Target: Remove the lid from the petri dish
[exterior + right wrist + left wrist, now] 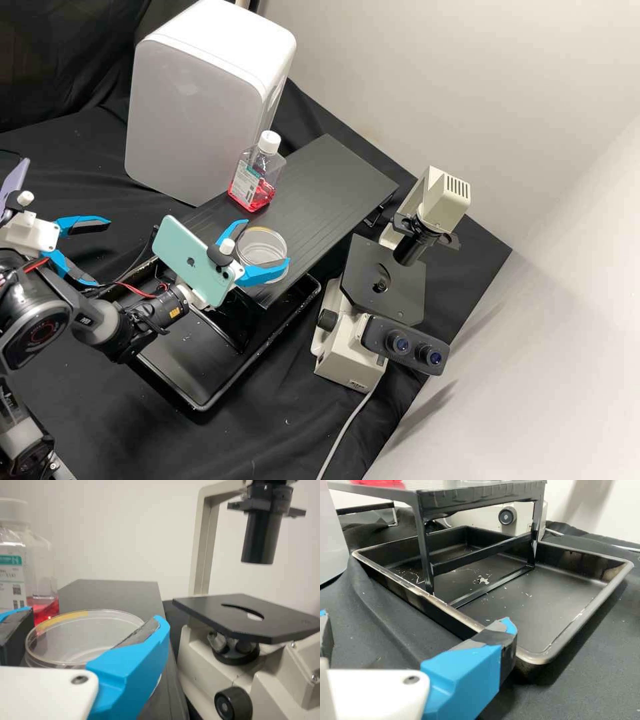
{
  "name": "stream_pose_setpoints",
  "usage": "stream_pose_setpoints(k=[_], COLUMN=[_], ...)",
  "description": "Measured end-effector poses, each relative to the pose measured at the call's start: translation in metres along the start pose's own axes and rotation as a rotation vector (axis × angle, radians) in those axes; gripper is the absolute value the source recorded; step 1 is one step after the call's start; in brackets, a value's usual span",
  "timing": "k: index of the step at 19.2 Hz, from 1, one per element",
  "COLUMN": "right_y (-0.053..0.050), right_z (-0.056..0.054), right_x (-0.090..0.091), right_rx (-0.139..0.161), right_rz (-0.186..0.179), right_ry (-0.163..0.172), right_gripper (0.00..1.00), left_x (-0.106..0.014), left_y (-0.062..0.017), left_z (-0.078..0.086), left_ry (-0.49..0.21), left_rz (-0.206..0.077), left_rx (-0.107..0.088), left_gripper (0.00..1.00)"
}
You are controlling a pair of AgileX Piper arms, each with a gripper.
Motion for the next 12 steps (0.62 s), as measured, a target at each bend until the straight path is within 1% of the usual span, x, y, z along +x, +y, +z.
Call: stream_pose_setpoints(k=[5,7,10,12], right_y=[0.0,-0.002,-0.008,-0.015], right_z=[0.0,-0.002,-0.008,-0.015], right_x=[-0.001,-0.001,-0.001,-0.002], right_rx=[0.0,0.002,0.008,0.012], right_rz=[0.003,-0.004,-0.026,-0.054], right_ry=[0.002,0.009,0.032,0.059], right_gripper=[0.0,0.0,0.0,0.0], left_x=[0.0,0.0,0.0,0.0], left_y=[0.0,0.0,0.0,-0.0002], left_z=[0.0,0.0,0.0,0.001], left_ry=[0.0,0.0,0.0,-0.002], left_rz=[0.0,0.0,0.0,-0.001], left_rx=[0.0,0.0,0.0,0.001], left_gripper=[1.0,1.0,1.0,1.0])
